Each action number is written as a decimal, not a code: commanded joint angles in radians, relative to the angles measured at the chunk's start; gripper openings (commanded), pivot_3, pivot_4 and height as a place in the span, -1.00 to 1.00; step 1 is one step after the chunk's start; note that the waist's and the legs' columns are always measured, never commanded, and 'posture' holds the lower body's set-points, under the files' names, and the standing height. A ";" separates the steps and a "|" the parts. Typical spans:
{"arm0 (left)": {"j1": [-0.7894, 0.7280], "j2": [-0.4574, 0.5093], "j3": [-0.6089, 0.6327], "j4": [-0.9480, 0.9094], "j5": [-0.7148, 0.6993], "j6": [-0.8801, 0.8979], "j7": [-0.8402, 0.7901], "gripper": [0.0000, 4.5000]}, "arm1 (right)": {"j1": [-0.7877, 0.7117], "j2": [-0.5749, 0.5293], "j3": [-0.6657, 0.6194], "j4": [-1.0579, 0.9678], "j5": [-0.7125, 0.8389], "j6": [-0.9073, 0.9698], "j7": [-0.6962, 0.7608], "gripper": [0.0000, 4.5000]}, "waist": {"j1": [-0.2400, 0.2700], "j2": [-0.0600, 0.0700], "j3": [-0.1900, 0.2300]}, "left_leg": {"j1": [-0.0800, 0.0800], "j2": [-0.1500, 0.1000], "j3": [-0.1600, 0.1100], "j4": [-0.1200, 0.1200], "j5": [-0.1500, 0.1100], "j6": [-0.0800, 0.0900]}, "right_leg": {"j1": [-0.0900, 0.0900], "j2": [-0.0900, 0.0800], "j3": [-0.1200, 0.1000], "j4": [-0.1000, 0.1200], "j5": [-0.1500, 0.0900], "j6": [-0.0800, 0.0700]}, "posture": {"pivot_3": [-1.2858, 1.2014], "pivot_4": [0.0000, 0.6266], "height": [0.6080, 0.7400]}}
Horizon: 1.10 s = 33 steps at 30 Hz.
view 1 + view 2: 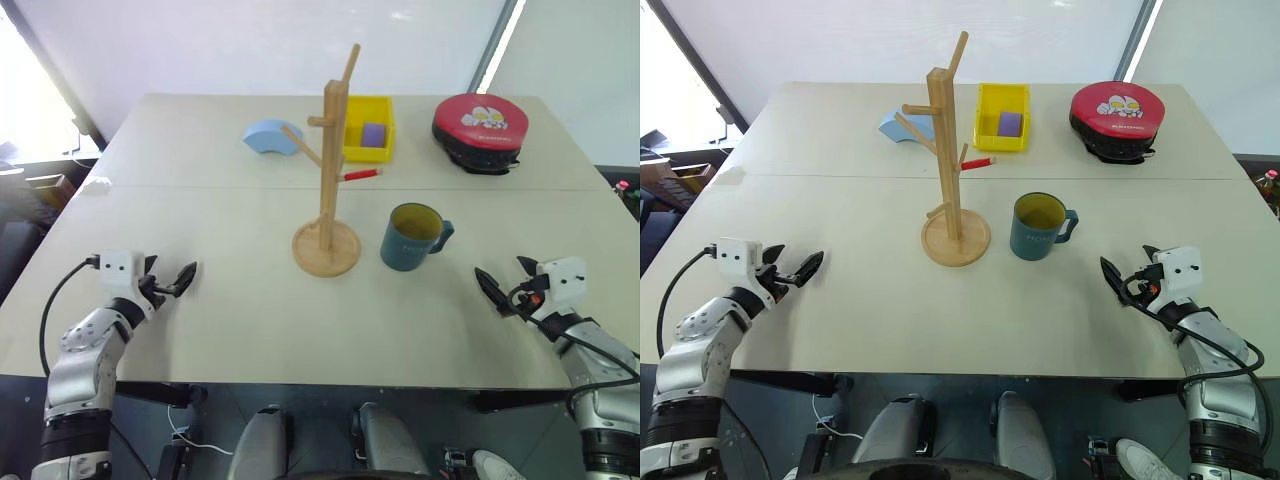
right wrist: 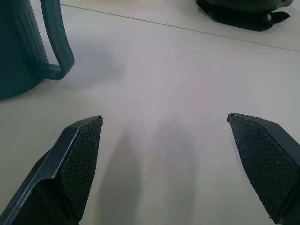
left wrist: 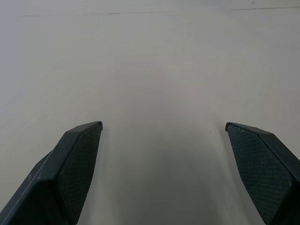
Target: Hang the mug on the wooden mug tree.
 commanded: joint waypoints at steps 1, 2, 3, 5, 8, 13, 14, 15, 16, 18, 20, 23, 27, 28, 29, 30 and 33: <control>0.019 0.005 -0.076 -0.155 -0.046 -0.008 -0.116 1.00 | -0.034 0.023 0.030 -0.086 0.007 0.004 -0.014 0.97 | -0.001 0.000 0.000 | 0.000 0.000 0.000 0.000 0.000 0.000 | 0.000 0.000 0.000 0.000 0.000 0.000 | 0.03 -0.52 0.92; 0.025 0.016 -0.108 -0.186 -0.050 -0.005 -0.156 1.00 | -0.040 0.029 0.037 -0.096 0.005 0.006 -0.018 0.97 | -0.001 0.001 0.000 | 0.000 0.000 0.001 0.000 0.000 0.000 | 0.000 -0.001 0.000 0.000 0.000 0.000 | 0.03 -0.52 0.92; 0.033 0.031 -0.145 -0.226 -0.058 0.001 -0.204 1.00 | -0.044 0.034 0.045 -0.105 0.004 0.005 -0.020 0.97 | -0.001 0.001 0.000 | 0.000 0.000 0.001 0.000 0.000 0.000 | 0.000 -0.001 0.000 0.000 0.000 0.000 | 0.03 -0.52 0.92; 0.044 0.055 -0.191 -0.287 -0.082 0.022 -0.274 1.00 | -0.049 0.043 0.052 -0.118 0.006 0.003 -0.024 0.97 | -0.001 0.001 0.000 | 0.000 0.000 0.001 0.000 0.000 0.000 | 0.000 -0.001 0.000 0.000 0.000 0.000 | 0.03 -0.52 0.92; 0.035 0.073 -0.238 -0.358 -0.120 0.052 -0.335 1.00 | -0.060 0.061 0.049 -0.128 0.021 0.004 -0.035 0.97 | 0.000 0.001 0.001 | 0.000 0.000 0.001 -0.003 0.000 0.000 | -0.001 -0.002 0.000 -0.002 0.000 -0.001 | 0.03 -0.52 0.92; 0.004 0.072 -0.292 -0.411 -0.134 0.086 -0.360 1.00 | -0.071 0.074 0.064 -0.125 0.014 -0.001 -0.042 0.97 | 0.000 0.002 0.001 | 0.000 0.000 0.001 -0.003 0.000 0.000 | -0.001 -0.002 0.000 -0.002 0.000 -0.001 | 0.03 -0.52 0.92; -0.003 0.070 -0.306 -0.422 -0.134 0.090 -0.366 1.00 | -0.077 0.077 0.067 -0.119 0.012 -0.005 -0.042 0.97 | 0.000 0.002 0.001 | 0.000 -0.001 0.001 -0.003 0.000 0.000 | -0.001 -0.002 0.000 -0.002 0.000 -0.001 | 0.03 -0.52 0.92; -0.009 0.068 -0.316 -0.431 -0.135 0.095 -0.370 1.00 | -0.083 0.079 0.069 -0.114 0.012 -0.008 -0.042 0.97 | -0.001 0.002 0.001 | 0.000 -0.001 0.002 -0.003 0.000 0.000 | -0.001 -0.002 0.000 -0.002 0.000 -0.001 | 0.03 -0.52 0.92; -0.013 0.067 -0.323 -0.440 -0.139 0.102 -0.372 1.00 | -0.086 0.081 0.072 -0.111 0.012 -0.009 -0.042 0.97 | -0.002 0.002 0.001 | 0.000 -0.001 0.002 -0.003 0.000 0.000 | -0.001 -0.001 0.000 -0.002 0.000 -0.001 | 0.03 -0.52 0.92; -0.023 0.063 -0.336 -0.458 -0.146 0.116 -0.373 1.00 | -0.097 0.086 0.078 -0.101 0.007 -0.013 -0.040 0.97 | -0.002 0.002 0.001 | 0.000 -0.001 0.002 -0.003 0.000 0.000 | -0.001 -0.001 0.000 -0.002 0.000 -0.001 | 0.03 -0.52 0.92; -0.030 0.061 -0.345 -0.469 -0.148 0.124 -0.369 1.00 | -0.108 0.090 0.084 -0.088 0.002 -0.018 -0.039 0.97 | -0.002 0.003 0.001 | 0.000 -0.001 0.002 -0.003 0.000 0.000 | -0.001 -0.001 0.000 -0.002 0.000 0.000 | 0.03 -0.52 0.92; -0.037 0.057 -0.353 -0.471 -0.145 0.128 -0.360 1.00 | -0.136 0.095 0.096 -0.052 -0.010 -0.028 -0.041 0.97 | -0.002 0.002 0.001 | 0.000 -0.001 0.003 -0.003 0.000 0.000 | -0.001 0.000 0.000 -0.002 0.000 0.000 | 0.03 -0.52 0.92; -0.037 0.059 -0.355 -0.469 -0.143 0.129 -0.360 1.00 | -0.172 0.103 0.115 -0.005 -0.026 -0.047 -0.045 0.97 | -0.003 0.002 0.001 | 0.001 -0.001 0.003 -0.003 0.000 0.000 | -0.001 0.001 0.000 -0.001 0.000 0.000 | 0.03 -0.52 0.92; -0.036 0.060 -0.355 -0.470 -0.142 0.128 -0.360 1.00 | -0.179 0.105 0.117 0.004 -0.030 -0.051 -0.046 0.97 | -0.003 0.002 0.001 | 0.001 -0.001 0.003 -0.003 0.000 0.000 | -0.001 0.001 0.000 -0.001 0.000 0.000 | 0.03 -0.52 0.92; -0.036 0.061 -0.355 -0.471 -0.143 0.129 -0.360 1.00 | -0.185 0.107 0.119 0.012 -0.033 -0.055 -0.047 0.97 | -0.003 0.002 0.001 | 0.001 -0.001 0.003 -0.003 0.000 0.000 | -0.001 0.002 0.000 -0.001 0.000 0.000 | 0.03 -0.52 0.92; -0.035 0.061 -0.355 -0.471 -0.143 0.128 -0.360 1.00 | -0.192 0.109 0.123 0.020 -0.037 -0.059 -0.048 0.97 | -0.003 0.002 0.001 | 0.001 -0.001 0.004 -0.003 0.000 0.000 | -0.001 0.002 0.001 -0.001 0.000 0.000 | 0.03 -0.52 0.92; -0.027 0.058 -0.351 -0.476 -0.148 0.129 -0.355 1.00 | -0.216 0.115 0.140 0.047 -0.044 -0.070 -0.040 0.97 | -0.005 0.002 0.002 | 0.001 -0.001 0.004 -0.003 0.000 0.000 | -0.001 0.002 0.001 -0.001 0.000 0.000 | 0.03 -0.52 0.92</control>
